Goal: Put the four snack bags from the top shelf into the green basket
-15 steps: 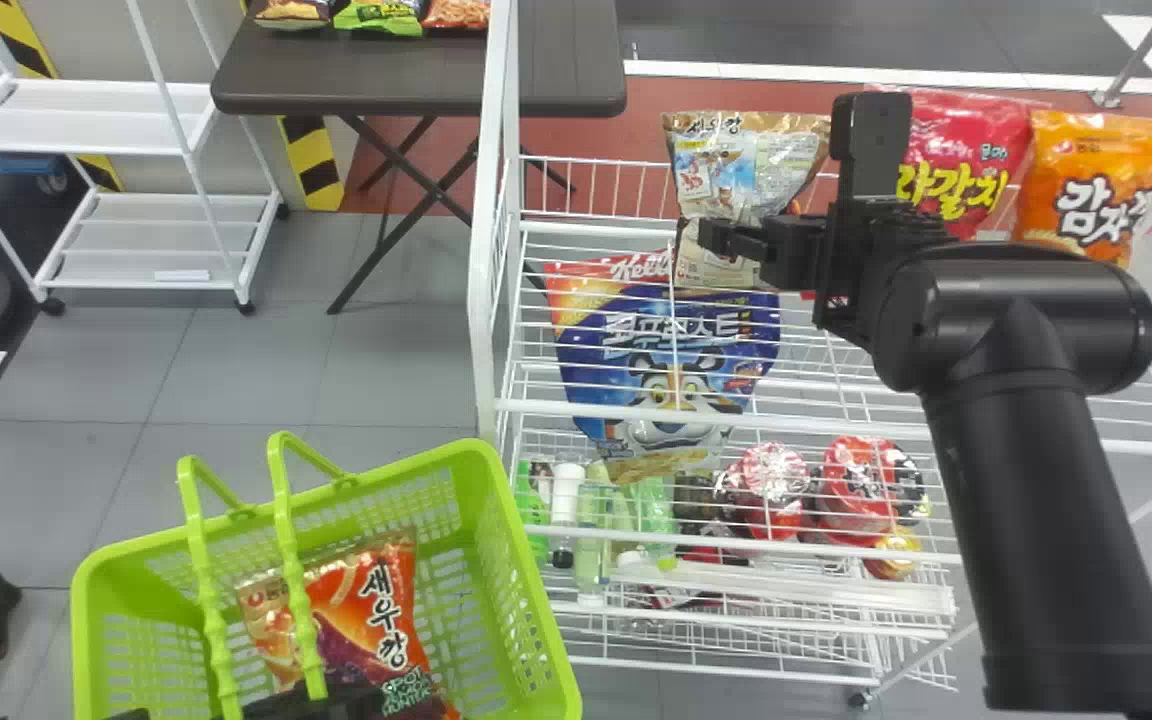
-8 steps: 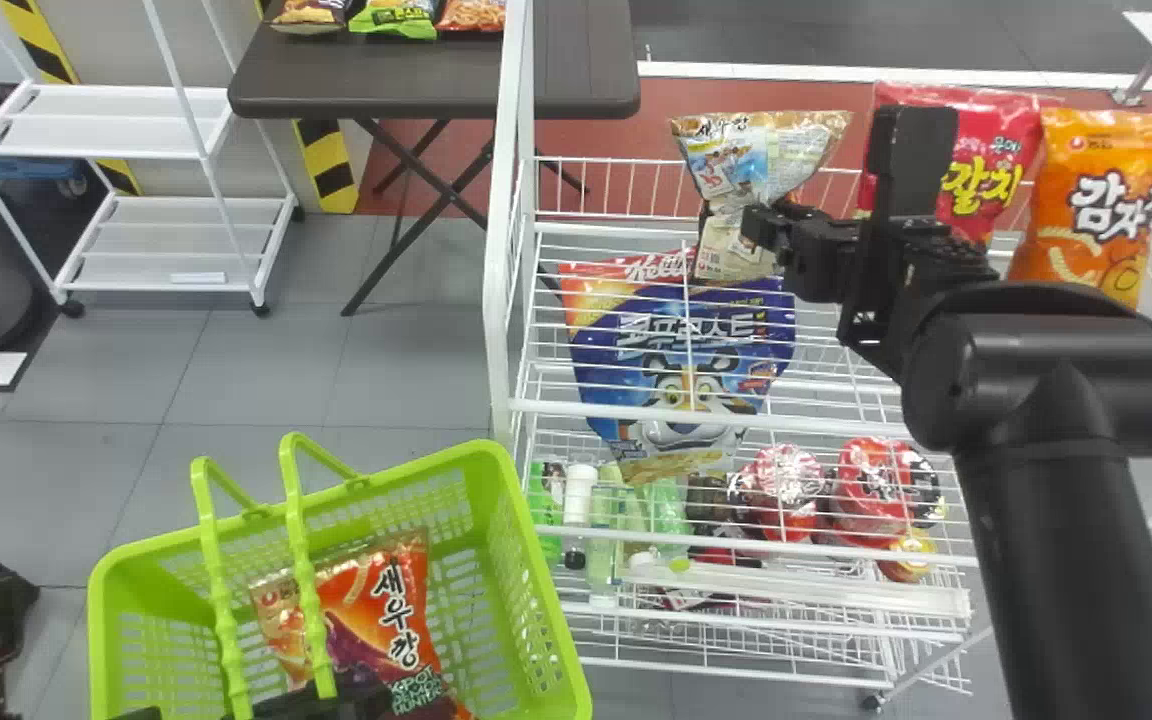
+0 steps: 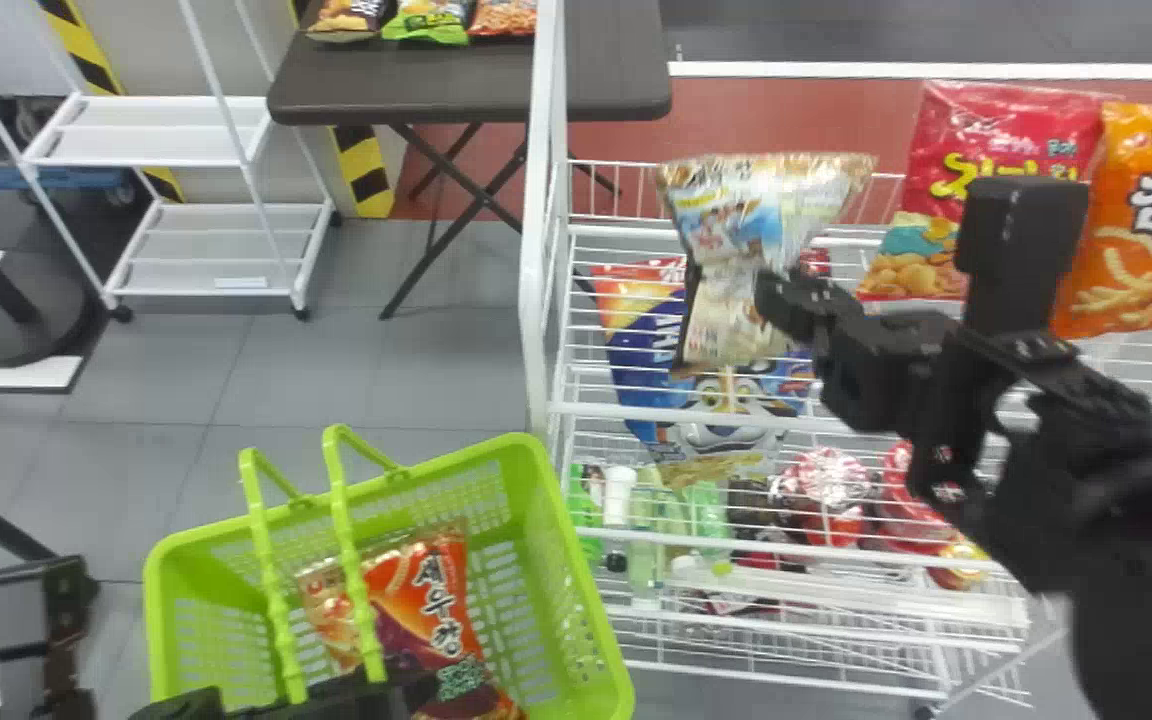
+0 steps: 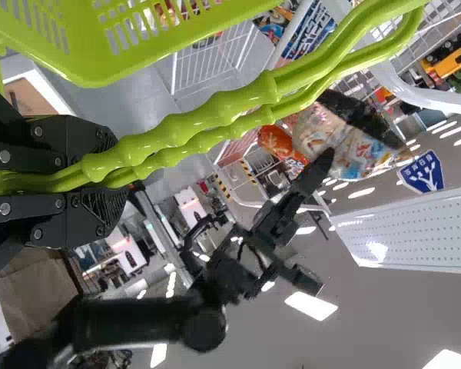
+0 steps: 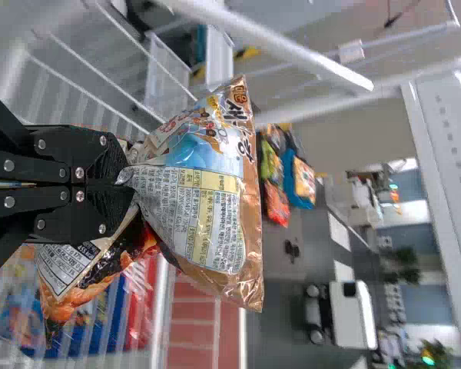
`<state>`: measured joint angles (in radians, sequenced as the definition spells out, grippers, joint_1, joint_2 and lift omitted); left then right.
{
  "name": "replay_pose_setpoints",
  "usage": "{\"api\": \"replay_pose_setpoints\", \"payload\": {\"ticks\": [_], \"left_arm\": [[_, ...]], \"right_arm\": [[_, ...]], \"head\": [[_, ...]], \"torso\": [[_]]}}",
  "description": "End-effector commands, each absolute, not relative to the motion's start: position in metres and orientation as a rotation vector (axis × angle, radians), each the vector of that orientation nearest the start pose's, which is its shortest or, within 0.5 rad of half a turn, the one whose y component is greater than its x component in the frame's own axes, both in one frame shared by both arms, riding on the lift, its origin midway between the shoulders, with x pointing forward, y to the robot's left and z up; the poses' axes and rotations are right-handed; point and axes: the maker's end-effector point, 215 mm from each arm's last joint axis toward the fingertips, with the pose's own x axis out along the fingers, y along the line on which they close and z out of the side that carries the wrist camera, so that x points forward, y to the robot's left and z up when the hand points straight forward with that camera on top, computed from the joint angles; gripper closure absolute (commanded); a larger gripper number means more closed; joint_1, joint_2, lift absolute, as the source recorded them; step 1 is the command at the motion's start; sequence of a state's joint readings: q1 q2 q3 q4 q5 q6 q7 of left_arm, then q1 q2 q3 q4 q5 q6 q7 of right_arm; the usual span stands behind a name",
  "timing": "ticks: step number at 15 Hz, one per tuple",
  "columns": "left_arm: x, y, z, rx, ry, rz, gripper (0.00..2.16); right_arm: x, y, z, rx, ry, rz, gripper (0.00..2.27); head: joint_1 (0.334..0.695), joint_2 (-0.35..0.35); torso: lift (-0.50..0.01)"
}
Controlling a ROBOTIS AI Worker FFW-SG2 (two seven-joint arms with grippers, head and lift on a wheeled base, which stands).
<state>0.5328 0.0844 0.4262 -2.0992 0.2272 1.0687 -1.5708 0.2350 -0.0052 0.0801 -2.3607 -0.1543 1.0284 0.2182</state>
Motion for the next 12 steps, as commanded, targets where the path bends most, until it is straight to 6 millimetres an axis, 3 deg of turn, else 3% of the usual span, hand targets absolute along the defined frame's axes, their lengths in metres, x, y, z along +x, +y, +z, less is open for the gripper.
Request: {"api": "replay_pose_setpoints", "payload": {"ticks": [1,3,4,6,10,11,12], "left_arm": [[0.230,0.174,-0.384,-0.853,0.672,-1.117,2.15],[0.230,0.174,-0.384,-0.854,0.673,-1.116,2.15],[0.229,0.173,-0.384,-0.854,0.673,-1.117,2.15],[0.228,0.174,-0.385,-0.857,0.677,-1.115,2.15],[0.227,0.176,-0.385,-0.858,0.677,-1.109,2.15],[0.227,0.176,-0.386,-0.859,0.678,-1.108,2.15],[0.227,0.176,-0.386,-0.859,0.678,-1.108,2.15]], "right_arm": [[0.397,-0.049,-0.348,0.190,0.605,0.540,2.25],[0.365,-0.005,-0.357,0.197,0.662,0.648,2.25],[0.349,0.016,-0.360,0.197,0.692,0.699,2.25],[0.319,0.046,-0.372,0.179,0.769,0.771,2.25],[0.281,0.071,-0.416,0.115,0.925,0.822,2.22],[0.277,0.075,-0.426,0.108,0.952,0.830,2.01],[0.273,0.077,-0.438,0.096,0.981,0.838,1.48]], "head": [[0.695,0.110],[0.695,0.172],[0.695,0.249],[0.695,0.328],[0.695,0.350],[0.695,0.350],[0.695,0.350]], "torso": [[0.000],[0.000],[0.000],[0.000],[0.000],[0.000],[0.000]]}}
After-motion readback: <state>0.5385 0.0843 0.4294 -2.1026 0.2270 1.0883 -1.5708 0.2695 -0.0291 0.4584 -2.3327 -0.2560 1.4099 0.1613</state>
